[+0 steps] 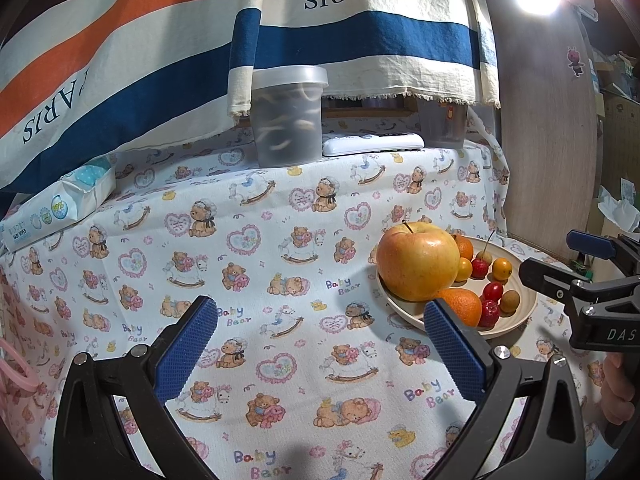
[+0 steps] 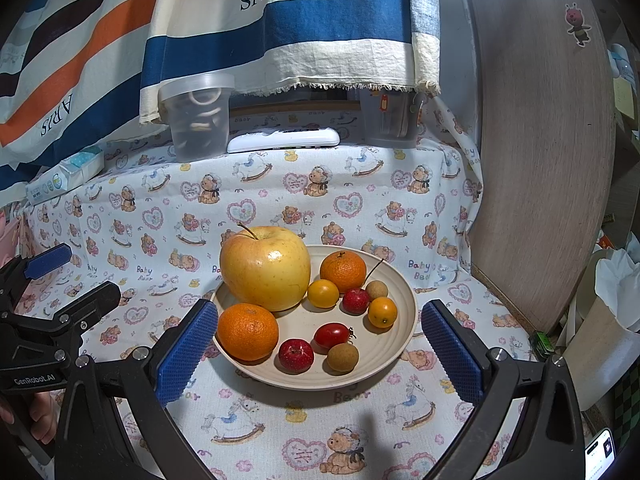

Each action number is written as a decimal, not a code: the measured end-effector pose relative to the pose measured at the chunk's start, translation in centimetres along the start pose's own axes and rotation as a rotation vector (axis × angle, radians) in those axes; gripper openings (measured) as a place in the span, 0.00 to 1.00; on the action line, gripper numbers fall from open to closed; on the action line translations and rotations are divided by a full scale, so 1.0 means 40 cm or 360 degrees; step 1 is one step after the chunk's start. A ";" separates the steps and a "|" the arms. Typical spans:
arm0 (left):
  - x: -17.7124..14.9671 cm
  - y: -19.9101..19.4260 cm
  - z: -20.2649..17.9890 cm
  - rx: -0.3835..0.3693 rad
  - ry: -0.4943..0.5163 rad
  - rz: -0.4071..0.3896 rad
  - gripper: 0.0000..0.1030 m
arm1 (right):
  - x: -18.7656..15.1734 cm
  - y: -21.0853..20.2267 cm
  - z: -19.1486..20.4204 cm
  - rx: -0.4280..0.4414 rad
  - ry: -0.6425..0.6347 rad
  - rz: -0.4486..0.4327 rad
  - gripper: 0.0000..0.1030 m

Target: Organize fruits

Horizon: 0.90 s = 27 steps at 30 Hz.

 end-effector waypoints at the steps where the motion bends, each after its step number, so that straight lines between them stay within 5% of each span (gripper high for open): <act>1: 0.001 0.001 -0.001 0.0000 0.0000 0.0001 1.00 | -0.001 0.001 -0.001 -0.0001 0.0000 0.0001 1.00; 27: 0.000 0.001 -0.001 -0.0007 0.0008 0.0002 1.00 | 0.000 0.001 -0.001 0.0002 0.0000 0.0002 1.00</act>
Point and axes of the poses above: each gripper's, at about its wrist camera, not at the fingertips, and y roughly the way its jaws point, z to its left, x to its top, the point moved 1 cm from there along y, roughly the way its jaws point, and after that the axes turned 4 degrees about x, right-handed, at the moved point
